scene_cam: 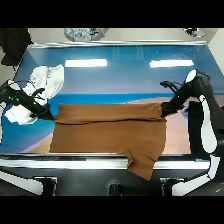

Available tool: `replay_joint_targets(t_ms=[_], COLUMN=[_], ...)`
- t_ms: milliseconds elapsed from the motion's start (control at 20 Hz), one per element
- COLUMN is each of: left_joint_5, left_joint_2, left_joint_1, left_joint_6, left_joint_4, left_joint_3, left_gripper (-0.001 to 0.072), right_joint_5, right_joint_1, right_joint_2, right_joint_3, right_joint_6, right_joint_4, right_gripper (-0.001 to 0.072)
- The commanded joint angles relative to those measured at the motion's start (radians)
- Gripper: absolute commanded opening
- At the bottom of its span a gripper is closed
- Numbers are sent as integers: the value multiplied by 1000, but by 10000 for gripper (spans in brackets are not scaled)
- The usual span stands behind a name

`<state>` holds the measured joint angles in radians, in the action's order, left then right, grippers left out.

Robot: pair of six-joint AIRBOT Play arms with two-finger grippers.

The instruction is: Fold the shirts.

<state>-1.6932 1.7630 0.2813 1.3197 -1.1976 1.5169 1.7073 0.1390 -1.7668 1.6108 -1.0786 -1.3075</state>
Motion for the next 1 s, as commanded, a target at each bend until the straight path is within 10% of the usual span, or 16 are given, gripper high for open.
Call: replay_joint_targets(t_ms=[0, 200, 300, 400, 600, 950], left_joint_5=[48, 82, 77, 68, 12, 306], left_joint_2=[-5, -4, -6, -28, -146, -475], left_joint_1=[4, 4, 8, 27, 86, 176], left_joint_6=[-3, -3, 13, 43, 61, -48], left_joint_4=[-14, -15, -16, -16, -31, -74], left_joint_3=[-18, -19, -15, -14, -130, -776], left_gripper=[28, 69, 495, 462, 462, 383], right_joint_5=[-67, -127, -108, -48, -8, -137], right_joint_1=[0, 0, 1, 1, 28, 51], right_joint_2=[23, 23, 34, 76, 206, 377], right_joint_3=[-88, -142, -140, -140, -202, -538], right_joint_6=[-19, -56, -42, 23, 43, 63], right_joint_4=[1, 43, 35, -24, -192, -170], right_gripper=[41, 49, 351, 519, 498, 499])
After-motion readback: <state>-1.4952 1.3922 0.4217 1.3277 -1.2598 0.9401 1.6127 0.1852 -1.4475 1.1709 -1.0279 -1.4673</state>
